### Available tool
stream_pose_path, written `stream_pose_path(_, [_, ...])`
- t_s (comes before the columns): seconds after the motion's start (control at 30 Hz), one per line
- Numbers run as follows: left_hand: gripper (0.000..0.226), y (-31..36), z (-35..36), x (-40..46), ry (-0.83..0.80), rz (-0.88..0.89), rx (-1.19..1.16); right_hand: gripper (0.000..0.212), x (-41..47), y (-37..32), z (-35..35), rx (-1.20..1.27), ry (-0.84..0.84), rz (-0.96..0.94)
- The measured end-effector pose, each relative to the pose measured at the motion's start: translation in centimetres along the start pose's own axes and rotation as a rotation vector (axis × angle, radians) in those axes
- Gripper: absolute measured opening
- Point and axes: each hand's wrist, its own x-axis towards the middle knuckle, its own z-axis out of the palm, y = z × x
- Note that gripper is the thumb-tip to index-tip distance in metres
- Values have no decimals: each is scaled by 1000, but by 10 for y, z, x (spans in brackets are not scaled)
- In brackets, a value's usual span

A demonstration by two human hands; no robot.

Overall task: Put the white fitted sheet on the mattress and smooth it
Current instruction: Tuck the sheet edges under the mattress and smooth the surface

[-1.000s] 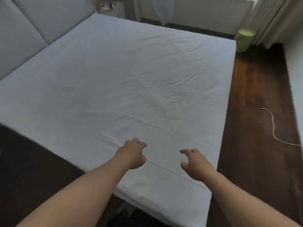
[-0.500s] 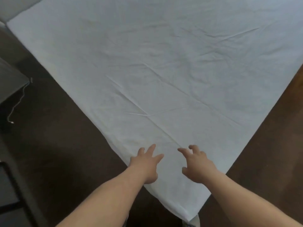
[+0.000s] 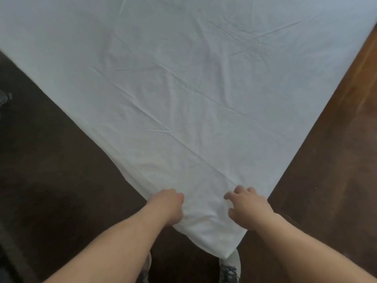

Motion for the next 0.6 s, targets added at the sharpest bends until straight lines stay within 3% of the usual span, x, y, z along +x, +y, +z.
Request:
stream_pose_path(0.07, [61,1,2,16,59,-17,-46,59,7,10,8,29,61,73])
stream_pose_path(0.13, [67,2,4,22,-6,-46,-1,66,3,22,21,43,-3,140])
stream_pose_path(0.3, [43,4,-3,-1,-229,-42,158,50,-27,47,25,-15,-186,228])
stream_pose_path(0.4, [43,2,-17,-3,-74,-88,137,41,-30,57,4,-57,-85,240])
stream_pose_path(0.5, [60,11,-23,13,136,-28,36,54,-12,65,-7,-35,131,143])
stream_pose_path(0.6, [59,32,-14,21,26,21,68,66,3,72,0,-14,-1,108])
